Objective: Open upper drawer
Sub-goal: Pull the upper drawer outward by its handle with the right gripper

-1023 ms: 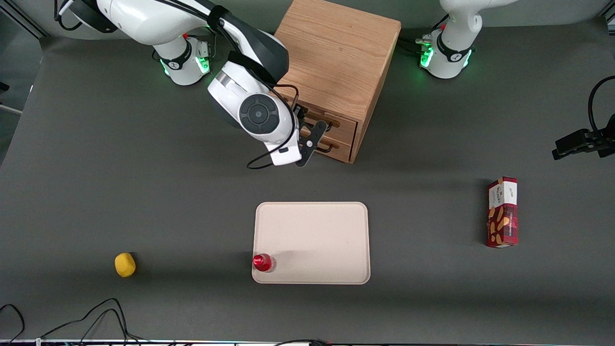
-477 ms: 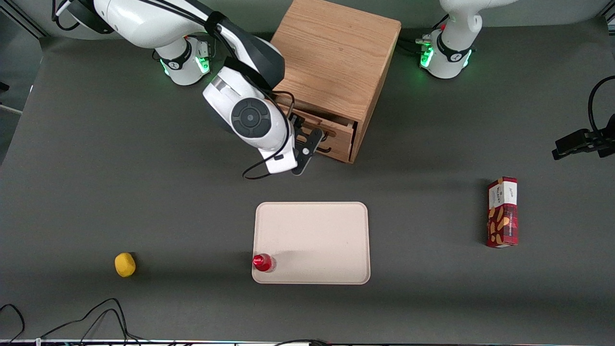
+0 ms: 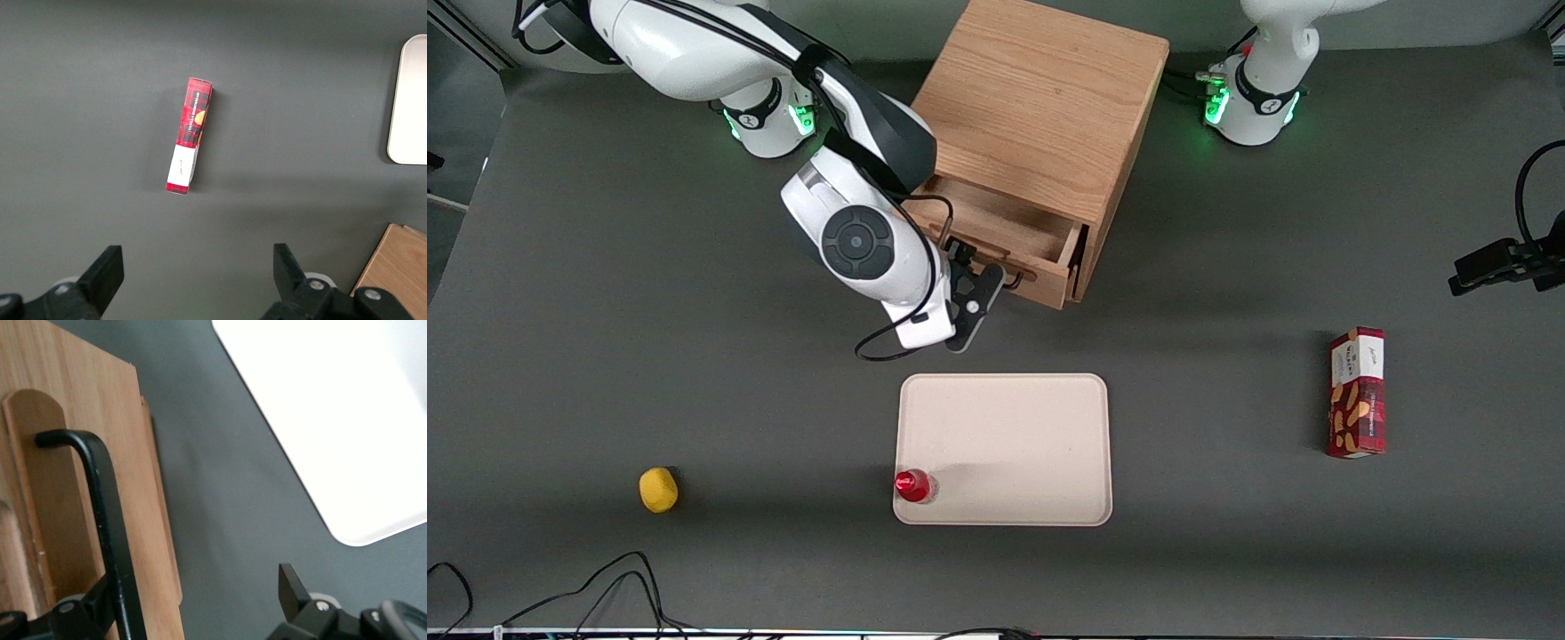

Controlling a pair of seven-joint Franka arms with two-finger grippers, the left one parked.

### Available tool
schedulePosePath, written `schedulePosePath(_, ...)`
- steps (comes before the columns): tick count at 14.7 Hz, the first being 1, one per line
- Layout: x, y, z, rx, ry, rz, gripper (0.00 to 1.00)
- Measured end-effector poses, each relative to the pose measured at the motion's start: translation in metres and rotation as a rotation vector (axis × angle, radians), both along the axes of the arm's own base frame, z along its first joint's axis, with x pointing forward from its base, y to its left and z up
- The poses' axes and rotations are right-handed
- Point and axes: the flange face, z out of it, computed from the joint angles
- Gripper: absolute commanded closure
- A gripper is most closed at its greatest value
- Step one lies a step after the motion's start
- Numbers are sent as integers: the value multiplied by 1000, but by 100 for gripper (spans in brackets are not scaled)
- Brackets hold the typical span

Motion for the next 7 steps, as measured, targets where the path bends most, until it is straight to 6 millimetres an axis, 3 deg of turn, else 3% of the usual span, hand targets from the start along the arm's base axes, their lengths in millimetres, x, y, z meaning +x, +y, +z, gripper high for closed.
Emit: schedulePosePath(7,24,-19,3,14,-58,-15,0)
